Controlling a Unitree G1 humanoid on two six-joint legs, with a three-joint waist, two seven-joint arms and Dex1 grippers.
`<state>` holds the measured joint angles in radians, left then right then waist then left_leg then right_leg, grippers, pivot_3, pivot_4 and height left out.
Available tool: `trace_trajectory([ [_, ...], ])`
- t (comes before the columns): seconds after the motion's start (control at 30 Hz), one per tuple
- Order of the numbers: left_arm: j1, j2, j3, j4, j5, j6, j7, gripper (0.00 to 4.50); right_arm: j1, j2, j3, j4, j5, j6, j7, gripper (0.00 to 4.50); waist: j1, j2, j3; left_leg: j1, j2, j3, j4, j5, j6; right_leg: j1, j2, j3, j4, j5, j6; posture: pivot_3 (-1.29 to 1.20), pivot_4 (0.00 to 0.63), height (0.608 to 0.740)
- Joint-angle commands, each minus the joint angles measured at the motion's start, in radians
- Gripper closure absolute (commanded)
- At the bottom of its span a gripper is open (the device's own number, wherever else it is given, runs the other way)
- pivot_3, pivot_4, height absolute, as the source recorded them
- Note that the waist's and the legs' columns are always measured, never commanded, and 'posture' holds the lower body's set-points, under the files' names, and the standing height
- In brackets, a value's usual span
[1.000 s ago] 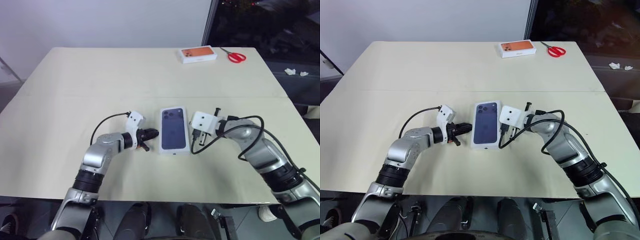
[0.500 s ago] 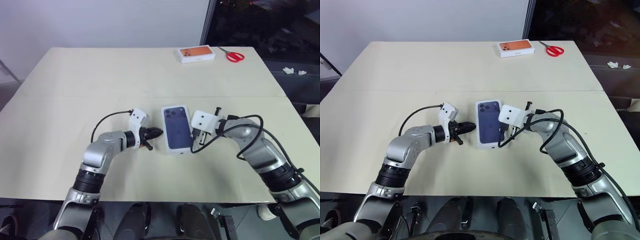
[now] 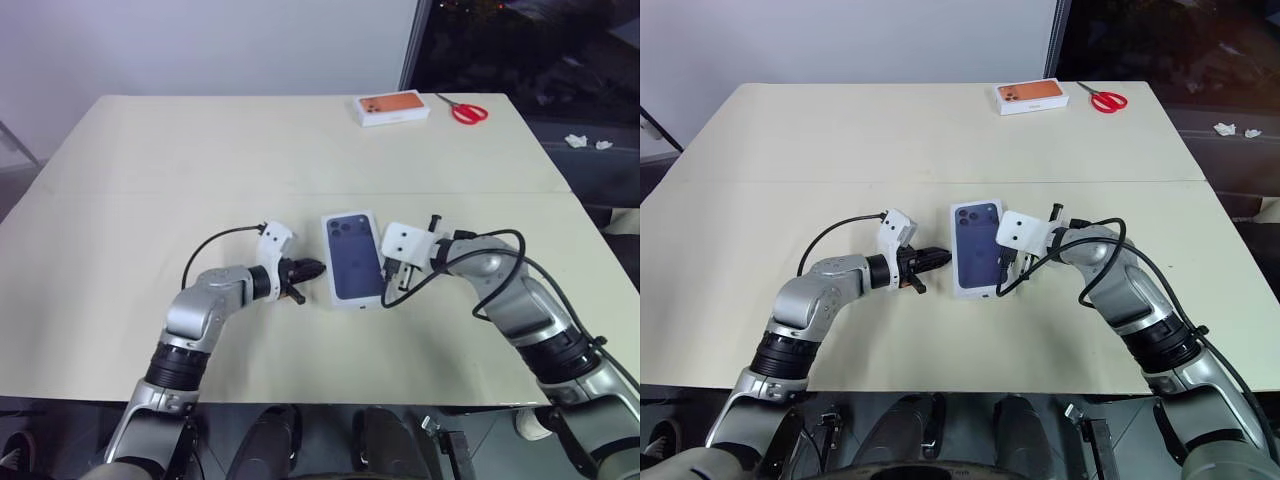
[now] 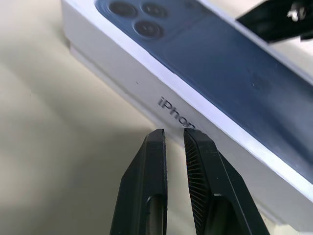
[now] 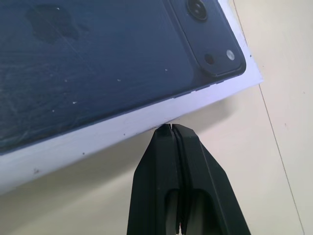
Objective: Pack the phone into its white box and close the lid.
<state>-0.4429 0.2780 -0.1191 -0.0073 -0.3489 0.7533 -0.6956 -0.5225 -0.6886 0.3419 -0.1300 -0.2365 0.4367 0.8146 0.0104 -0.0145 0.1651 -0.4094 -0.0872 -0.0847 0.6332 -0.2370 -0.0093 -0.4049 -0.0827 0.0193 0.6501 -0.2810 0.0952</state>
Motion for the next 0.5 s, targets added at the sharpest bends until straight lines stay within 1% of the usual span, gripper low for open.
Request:
trace_trajectory([
  [0.03,-0.009,-0.012,-0.022,-0.026,-0.003,-0.033,-0.007,3.81,0.004,0.006,-0.001,-0.038,0.001,-0.013,0.017,4.46,0.000,0.000,0.000,0.000,0.000,0.000,0.000,0.000,0.000,0.000,0.000,0.000,0.000,0.000,0.000,0.00,0.150,0.740],
  [0.23,-0.022,-0.026,0.006,-0.033,-0.018,-0.031,0.001,3.81,0.011,0.002,0.001,-0.029,-0.020,-0.017,0.024,4.46,0.000,0.000,0.000,0.000,0.000,0.000,0.000,0.000,0.000,0.000,0.000,0.000,0.000,0.000,0.000,0.00,0.150,0.740],
  [0.5,-0.021,-0.026,0.021,-0.036,-0.027,-0.027,-0.003,3.81,-0.003,0.038,0.009,-0.021,-0.028,-0.011,0.021,4.46,0.000,0.000,0.000,0.000,0.000,0.000,0.000,0.000,0.000,0.000,0.000,0.000,0.000,0.000,0.000,0.00,0.150,0.740],
])
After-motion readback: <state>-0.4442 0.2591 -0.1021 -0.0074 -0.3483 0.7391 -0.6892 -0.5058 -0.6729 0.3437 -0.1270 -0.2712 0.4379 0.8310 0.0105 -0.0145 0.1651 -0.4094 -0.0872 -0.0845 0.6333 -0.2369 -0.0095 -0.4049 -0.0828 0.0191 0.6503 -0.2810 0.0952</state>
